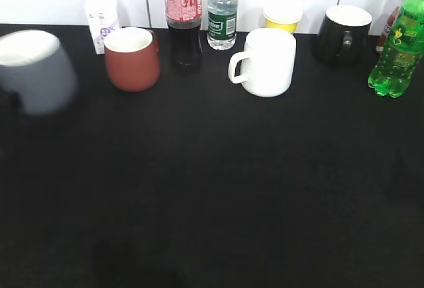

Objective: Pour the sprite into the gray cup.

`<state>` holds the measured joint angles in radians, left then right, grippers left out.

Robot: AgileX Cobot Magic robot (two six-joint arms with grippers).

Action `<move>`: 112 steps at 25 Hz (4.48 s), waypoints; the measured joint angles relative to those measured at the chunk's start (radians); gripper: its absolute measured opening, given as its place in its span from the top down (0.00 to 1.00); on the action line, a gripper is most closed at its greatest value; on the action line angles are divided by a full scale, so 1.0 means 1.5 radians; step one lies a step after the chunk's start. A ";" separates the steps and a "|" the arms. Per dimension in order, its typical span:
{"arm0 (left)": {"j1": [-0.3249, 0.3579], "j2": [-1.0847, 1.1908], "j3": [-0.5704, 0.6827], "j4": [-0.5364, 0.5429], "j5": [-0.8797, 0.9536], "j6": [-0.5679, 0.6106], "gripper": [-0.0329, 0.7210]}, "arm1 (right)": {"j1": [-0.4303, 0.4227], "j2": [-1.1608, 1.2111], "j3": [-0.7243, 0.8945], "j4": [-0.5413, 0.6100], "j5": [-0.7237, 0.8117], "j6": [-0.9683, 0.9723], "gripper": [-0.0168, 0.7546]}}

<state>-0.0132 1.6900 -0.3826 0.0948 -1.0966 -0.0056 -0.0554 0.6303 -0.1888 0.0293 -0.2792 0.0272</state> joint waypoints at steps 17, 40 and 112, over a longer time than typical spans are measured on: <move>-0.170 -0.005 0.033 0.013 -0.043 0.000 0.86 | 0.000 0.936 -0.416 -0.063 -0.501 -0.003 0.10; -0.238 -0.005 0.033 0.151 -0.042 -0.007 0.86 | 0.347 0.690 -0.334 -0.221 -0.331 -0.406 0.41; -0.211 -0.005 0.033 0.018 -0.024 0.064 0.86 | 0.348 0.726 -0.374 -0.267 -0.454 0.152 0.41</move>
<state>-0.3298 1.6833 -0.3337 0.1217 -1.1325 0.0908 0.4669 1.7189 -0.7494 -0.3715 -0.9609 0.2550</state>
